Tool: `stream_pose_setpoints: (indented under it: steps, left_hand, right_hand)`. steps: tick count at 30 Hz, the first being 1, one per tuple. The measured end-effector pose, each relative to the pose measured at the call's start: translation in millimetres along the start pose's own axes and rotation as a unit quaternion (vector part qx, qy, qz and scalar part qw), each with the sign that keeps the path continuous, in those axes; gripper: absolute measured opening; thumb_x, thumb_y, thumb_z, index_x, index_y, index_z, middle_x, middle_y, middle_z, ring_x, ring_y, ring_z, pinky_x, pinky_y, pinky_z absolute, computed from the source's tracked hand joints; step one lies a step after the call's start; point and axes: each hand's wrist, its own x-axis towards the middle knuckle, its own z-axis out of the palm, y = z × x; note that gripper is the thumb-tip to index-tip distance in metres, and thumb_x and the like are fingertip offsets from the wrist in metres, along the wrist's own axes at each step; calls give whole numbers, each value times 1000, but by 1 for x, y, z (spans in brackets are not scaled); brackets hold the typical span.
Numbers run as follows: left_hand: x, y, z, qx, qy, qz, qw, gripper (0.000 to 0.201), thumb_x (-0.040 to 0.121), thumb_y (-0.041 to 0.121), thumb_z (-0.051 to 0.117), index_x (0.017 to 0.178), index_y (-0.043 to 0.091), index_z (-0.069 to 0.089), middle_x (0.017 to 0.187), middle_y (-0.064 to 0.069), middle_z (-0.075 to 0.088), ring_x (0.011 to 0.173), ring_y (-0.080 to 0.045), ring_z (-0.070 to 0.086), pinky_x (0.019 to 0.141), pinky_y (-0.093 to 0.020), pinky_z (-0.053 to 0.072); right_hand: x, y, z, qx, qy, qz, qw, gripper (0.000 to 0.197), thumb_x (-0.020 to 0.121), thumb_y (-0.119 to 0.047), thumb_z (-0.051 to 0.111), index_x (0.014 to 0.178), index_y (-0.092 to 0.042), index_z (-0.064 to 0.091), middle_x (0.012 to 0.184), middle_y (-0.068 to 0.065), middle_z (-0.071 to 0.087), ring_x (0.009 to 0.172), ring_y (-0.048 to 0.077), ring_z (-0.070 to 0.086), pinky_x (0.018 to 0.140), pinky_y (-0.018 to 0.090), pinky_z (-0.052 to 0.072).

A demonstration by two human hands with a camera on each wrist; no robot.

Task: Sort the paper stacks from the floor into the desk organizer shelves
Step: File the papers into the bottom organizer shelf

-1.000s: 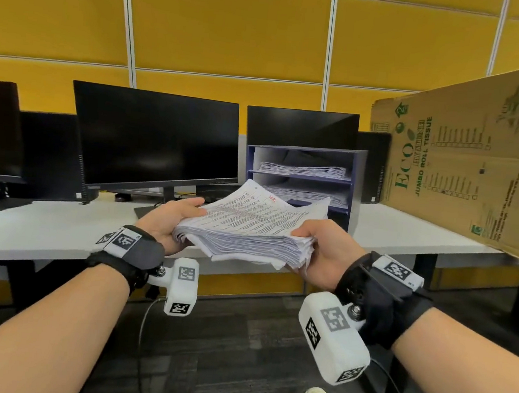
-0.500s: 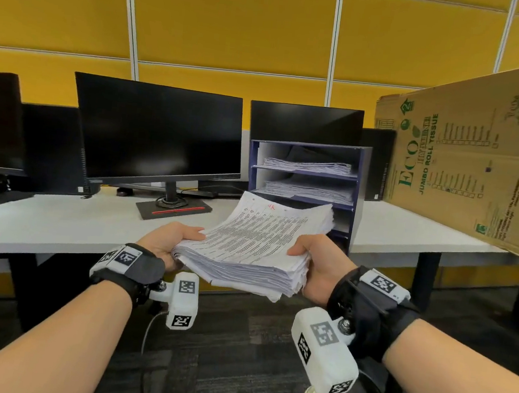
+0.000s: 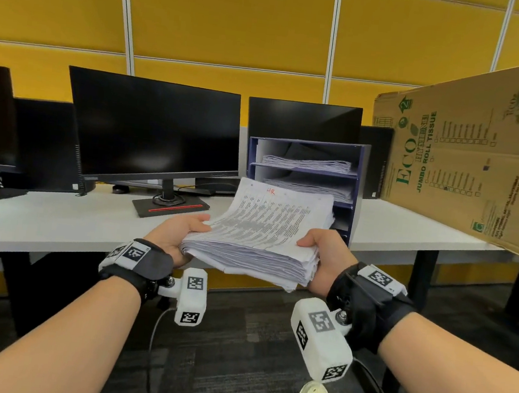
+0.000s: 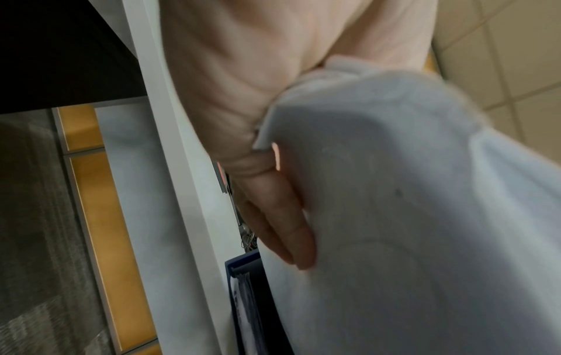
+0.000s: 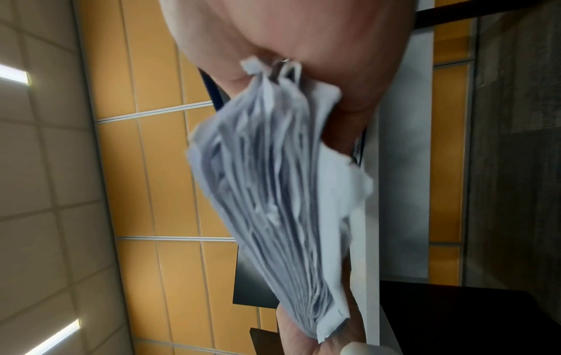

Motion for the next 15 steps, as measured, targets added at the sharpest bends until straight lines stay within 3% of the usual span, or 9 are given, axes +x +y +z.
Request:
stream_pose_setpoints:
  steps: [2,6,8,9,11,12,13,14,15]
  left_hand:
    - [5,-6,2,10,5,-18,1000,46,93,-8,41,136,9,45,125,-23,58,96,-41,66,67,-50,58]
    - [12,-19,1,28,17,-54,998,43,91,-10,42,132,3,48,124,-26,59,102,-44,63,69,-54,56]
    - [14,-21,-1,37,20,-67,997,45,90,-10,44,133,1,47,122,-27,59,104,-44,62,72,-55,55]
    - [15,-22,0,39,21,-72,996,47,89,-11,44,135,0,45,122,-27,59,104,-44,62,72,-56,54]
    - [15,-19,0,44,22,-78,996,48,88,-11,44,136,-2,43,120,-27,59,101,-43,63,70,-55,55]
    - [15,-17,0,48,22,-77,996,47,89,-11,43,135,-2,43,119,-27,59,98,-42,63,67,-54,56]
    - [14,-14,0,54,21,-73,996,45,90,-10,44,135,-2,43,117,-26,60,95,-42,64,65,-52,56]
    - [13,-11,0,61,22,-68,996,43,91,-9,45,133,-1,45,115,-26,61,91,-41,66,64,-51,57]
    - [12,-8,0,66,21,-62,996,40,91,-8,45,130,0,48,113,-25,62,85,-41,69,62,-50,58]
  right_hand:
    - [3,4,-7,-19,12,4,1000,63,72,-1,43,135,1,45,134,25,51,113,48,56,90,57,48]
    - [9,11,-12,-32,69,46,996,50,65,6,45,114,12,51,104,32,65,80,42,70,69,50,57]
    - [20,13,-16,-44,88,53,994,83,40,5,52,123,7,51,126,26,56,103,42,63,87,62,46]
    - [30,15,-21,-62,96,47,992,100,31,3,53,130,-1,51,136,22,47,114,40,56,93,64,38]
    - [37,14,-23,-77,85,41,993,109,31,1,53,139,-14,41,141,14,41,121,35,49,96,62,35]
    - [28,11,-18,-76,75,37,994,99,38,1,53,136,-14,42,138,13,46,115,34,56,92,57,41]
    - [27,10,-16,-71,73,40,994,82,47,1,52,128,-12,49,132,13,53,98,32,67,85,50,49]
    - [22,9,-11,-58,66,41,995,63,50,0,51,113,-5,54,125,12,58,81,30,69,78,42,53]
    - [19,9,-9,-52,74,42,995,60,46,0,52,107,2,54,124,13,59,78,29,68,79,39,52]
